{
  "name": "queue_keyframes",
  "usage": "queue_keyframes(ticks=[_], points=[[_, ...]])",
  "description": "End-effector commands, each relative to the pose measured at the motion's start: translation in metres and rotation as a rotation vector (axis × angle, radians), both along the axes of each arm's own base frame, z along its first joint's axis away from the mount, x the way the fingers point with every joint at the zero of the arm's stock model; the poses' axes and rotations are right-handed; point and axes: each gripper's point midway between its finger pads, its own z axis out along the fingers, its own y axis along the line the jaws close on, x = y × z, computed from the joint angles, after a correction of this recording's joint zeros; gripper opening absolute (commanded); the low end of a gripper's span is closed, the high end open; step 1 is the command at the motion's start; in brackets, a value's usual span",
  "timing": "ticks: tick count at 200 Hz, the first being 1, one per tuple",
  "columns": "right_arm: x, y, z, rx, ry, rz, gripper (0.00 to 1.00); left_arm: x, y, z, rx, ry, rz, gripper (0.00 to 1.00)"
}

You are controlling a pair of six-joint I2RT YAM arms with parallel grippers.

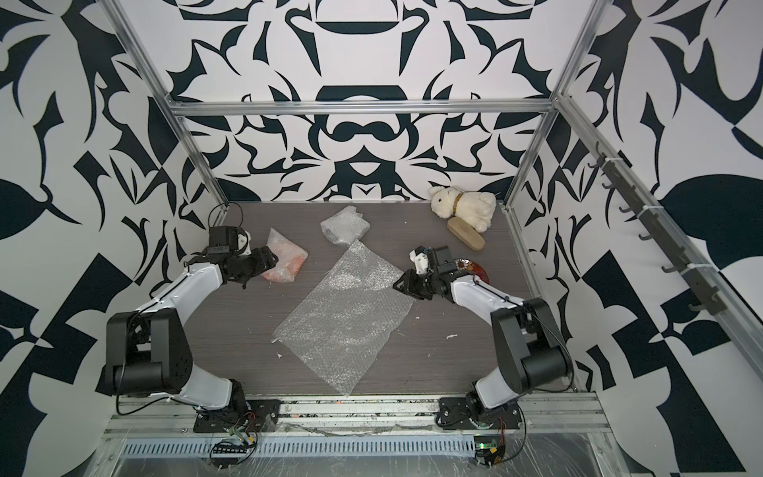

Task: Unpack dinner plates from bubble wrap
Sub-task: Adjust the bubble wrap at the center of the board.

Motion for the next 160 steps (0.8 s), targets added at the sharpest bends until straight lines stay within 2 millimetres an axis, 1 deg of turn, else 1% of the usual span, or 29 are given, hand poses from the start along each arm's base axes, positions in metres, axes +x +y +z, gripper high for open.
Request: queue_keyframes(ticks=[1,15,40,68,86,93,95,100,120,140,160], points=[[0.017,0.006,-0.003,-0.043,-0.031,-0.018,0.32,0.003,0.008,-0.011,0.016,0.055,0.041,0.81],[0.019,0.003,-0.016,-0.08,-0.005,-0.046,0.31,0.006,0.005,-0.016,0.012,0.073,0.016,0.81],[0.019,-0.013,-0.034,-0.167,0.035,-0.116,0.3,0.01,0.002,-0.026,0.007,0.106,-0.023,0.82],[0.016,-0.028,-0.043,-0.243,0.057,-0.168,0.3,0.011,0.004,-0.032,0.038,0.135,-0.048,0.82],[0.015,-0.037,-0.046,-0.288,0.064,-0.195,0.3,0.013,0.016,-0.034,0.111,0.159,-0.047,0.84],[0.014,-0.039,-0.047,-0.298,0.069,-0.198,0.3,0.014,0.018,-0.033,0.121,0.155,-0.052,0.84],[0.015,-0.039,-0.047,-0.299,0.067,-0.198,0.3,0.015,0.019,-0.033,0.119,0.152,-0.051,0.87],[0.014,-0.038,-0.046,-0.297,0.066,-0.194,0.3,0.018,0.02,-0.031,0.109,0.141,-0.052,0.89],[0.015,-0.035,-0.043,-0.284,0.064,-0.179,0.3,0.03,0.027,-0.019,0.003,0.083,-0.048,0.89],[0.018,-0.032,-0.032,-0.261,0.039,-0.172,0.3,0.045,0.037,-0.009,-0.075,0.036,-0.062,0.91],[0.021,-0.031,-0.023,-0.256,0.02,-0.175,0.31,0.059,0.05,-0.006,-0.173,0.018,-0.075,0.94]])
